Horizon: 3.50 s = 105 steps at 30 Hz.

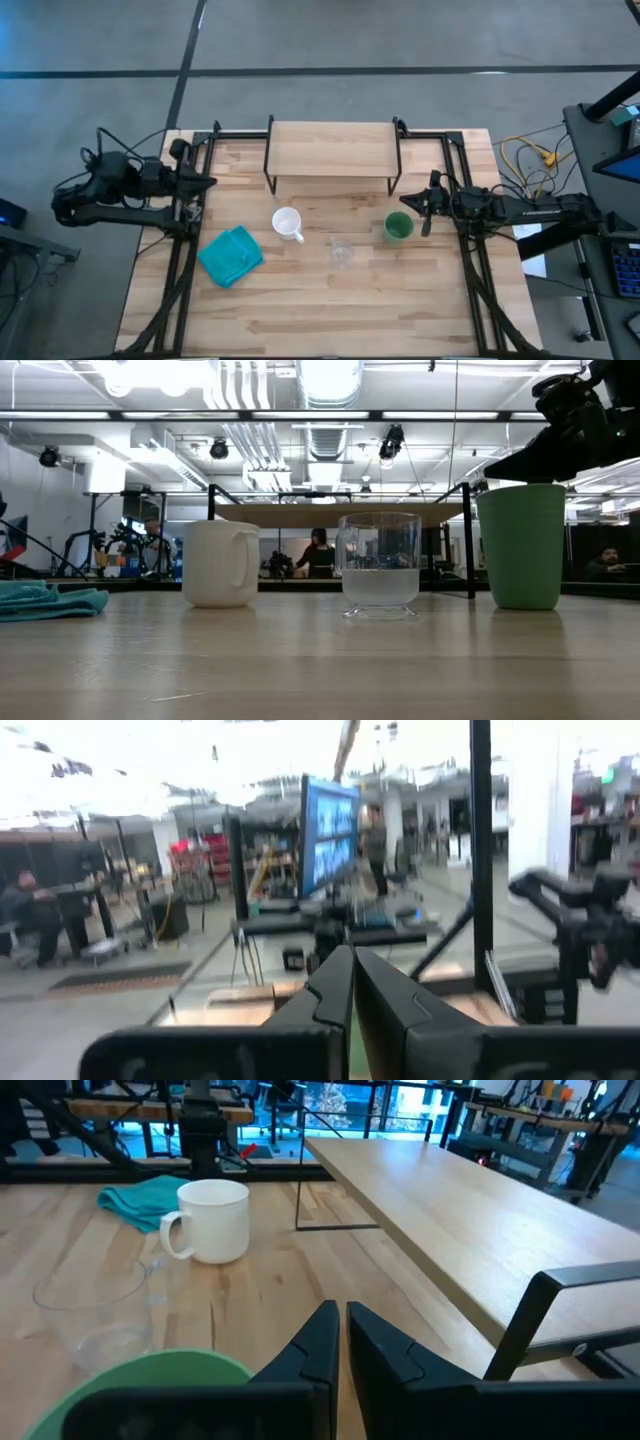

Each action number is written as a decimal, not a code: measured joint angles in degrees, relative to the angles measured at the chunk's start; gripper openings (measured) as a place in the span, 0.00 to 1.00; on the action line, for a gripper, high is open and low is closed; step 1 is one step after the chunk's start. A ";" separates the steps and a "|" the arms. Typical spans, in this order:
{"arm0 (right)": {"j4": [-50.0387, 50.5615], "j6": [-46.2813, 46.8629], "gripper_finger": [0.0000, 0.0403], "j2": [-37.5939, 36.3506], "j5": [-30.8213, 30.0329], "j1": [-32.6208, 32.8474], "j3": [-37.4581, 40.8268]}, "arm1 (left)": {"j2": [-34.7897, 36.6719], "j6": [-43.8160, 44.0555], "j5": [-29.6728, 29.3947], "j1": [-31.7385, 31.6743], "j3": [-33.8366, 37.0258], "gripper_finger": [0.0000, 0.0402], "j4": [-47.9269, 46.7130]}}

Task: Stack small to large cups/mugs on shelf
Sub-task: Put the green mug on the shelf

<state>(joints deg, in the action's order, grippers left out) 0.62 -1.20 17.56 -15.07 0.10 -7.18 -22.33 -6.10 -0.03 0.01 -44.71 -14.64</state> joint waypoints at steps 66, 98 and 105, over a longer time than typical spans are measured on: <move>22.06 -6.55 0.04 21.00 7.54 0.01 -54.74 | -26.78 0.95 -14.84 0.02 -0.19 0.00 23.96; 35.10 7.93 0.30 36.72 7.58 0.01 -59.08 | -26.84 7.66 -16.76 0.02 -0.24 0.00 21.03; 43.18 14.72 0.30 38.17 10.54 0.02 -59.20 | -28.90 15.08 -13.79 0.00 -0.20 0.00 12.27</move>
<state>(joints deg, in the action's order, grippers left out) 43.81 13.52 55.73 -4.53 0.12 -66.38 -51.23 8.99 -13.82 0.01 -44.91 -2.37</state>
